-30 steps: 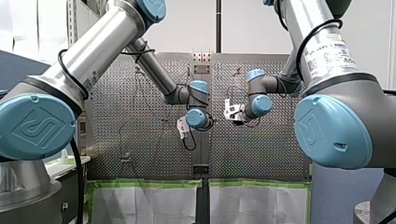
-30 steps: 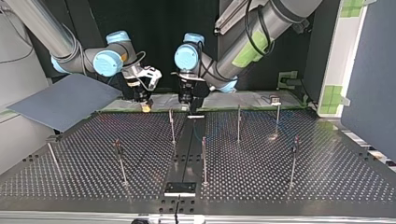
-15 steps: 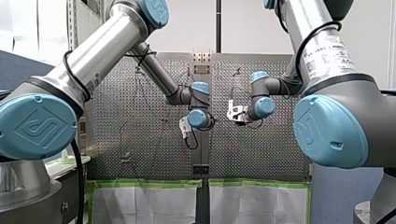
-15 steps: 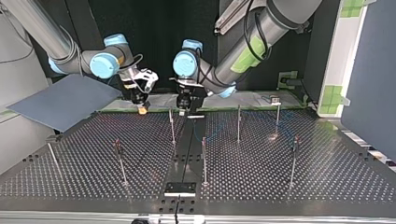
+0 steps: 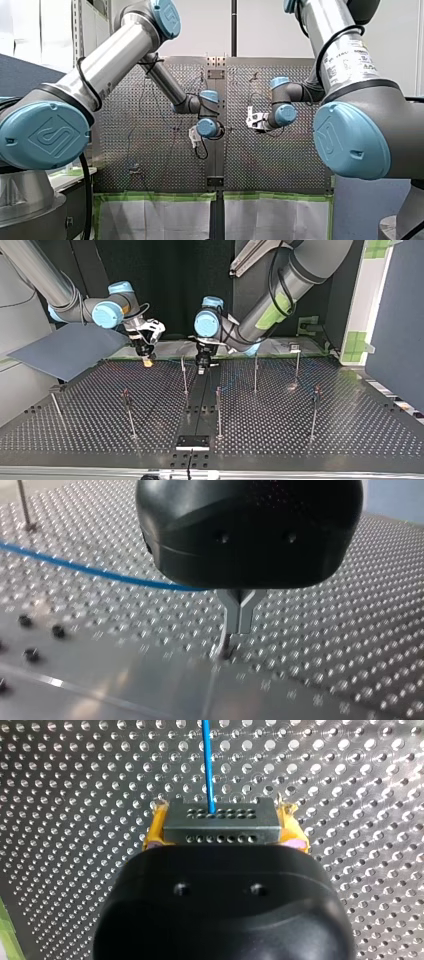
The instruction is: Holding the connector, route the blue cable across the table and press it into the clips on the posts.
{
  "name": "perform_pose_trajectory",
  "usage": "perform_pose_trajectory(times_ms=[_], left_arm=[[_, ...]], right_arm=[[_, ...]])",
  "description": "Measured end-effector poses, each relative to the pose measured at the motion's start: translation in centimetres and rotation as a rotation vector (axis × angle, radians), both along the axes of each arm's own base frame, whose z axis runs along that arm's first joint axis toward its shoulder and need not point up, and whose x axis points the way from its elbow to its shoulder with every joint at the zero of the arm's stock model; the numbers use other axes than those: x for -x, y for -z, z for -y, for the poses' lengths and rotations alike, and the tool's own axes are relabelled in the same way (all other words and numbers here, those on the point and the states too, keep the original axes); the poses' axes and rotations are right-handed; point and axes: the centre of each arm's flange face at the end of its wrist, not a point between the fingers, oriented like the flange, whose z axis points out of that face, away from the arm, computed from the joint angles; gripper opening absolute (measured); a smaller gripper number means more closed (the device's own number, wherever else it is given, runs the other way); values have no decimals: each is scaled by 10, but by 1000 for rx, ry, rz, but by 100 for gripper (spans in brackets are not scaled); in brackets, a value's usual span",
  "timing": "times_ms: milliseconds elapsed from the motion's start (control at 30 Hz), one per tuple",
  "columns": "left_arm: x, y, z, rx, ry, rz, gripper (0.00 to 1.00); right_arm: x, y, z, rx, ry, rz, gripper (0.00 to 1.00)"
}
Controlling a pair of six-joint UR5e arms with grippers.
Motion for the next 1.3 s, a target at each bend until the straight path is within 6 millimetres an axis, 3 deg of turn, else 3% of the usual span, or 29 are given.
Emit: perform_pose_trajectory(times_ms=[200, 400, 833, 900, 933, 967, 1000, 1033, 1100, 1133, 1200, 1233, 1267, 1300], left_arm=[[-18, -8, -10, 8, 9, 10, 0], [-27, -21, -8, 11, 19, 19, 0], [-31, -28, -7, -4, 6, 14, 0], [-29, -27, -7, -9, 1, 7, 15], [-28, -27, -7, -13, -1, 3, 15], [-27, -26, -6, -17, -3, -2, 22], [-25, -26, -6, -26, -5, -9, 38], [-24, -25, -5, -32, -6, -13, 38], [-20, -24, -3, -48, -7, -23, 64], [-18, -24, -2, -56, -7, -27, 64], [-13, -23, 1, -74, -9, -36, 89], [-11, -22, 2, -83, -11, -40, 89], [-9, -22, 3, -93, -13, -44, 100], [-6, -21, 5, -108, -16, -51, 100]], right_arm=[[-2, 4, 11, 3, 4, 2, 0], [-4, -6, 24, 27, 6, 16, 0], [2, -8, 43, 40, 9, 27, 0], [2, -6, 44, 38, 5, 28, 0], [2, -6, 45, 37, 4, 28, 0], [3, -5, 45, 36, 2, 28, 0], [3, -5, 46, 36, 0, 28, 0], [3, -4, 46, 36, -2, 27, 0], [2, -4, 45, 35, -10, 27, 0], [2, -4, 45, 34, -14, 26, 0], [0, -3, 43, 33, -22, 25, 0], [-1, -3, 42, 32, -25, 24, 0], [-2, -3, 41, 31, -28, 22, 0], [-3, -2, 41, 31, -30, 20, 0]])
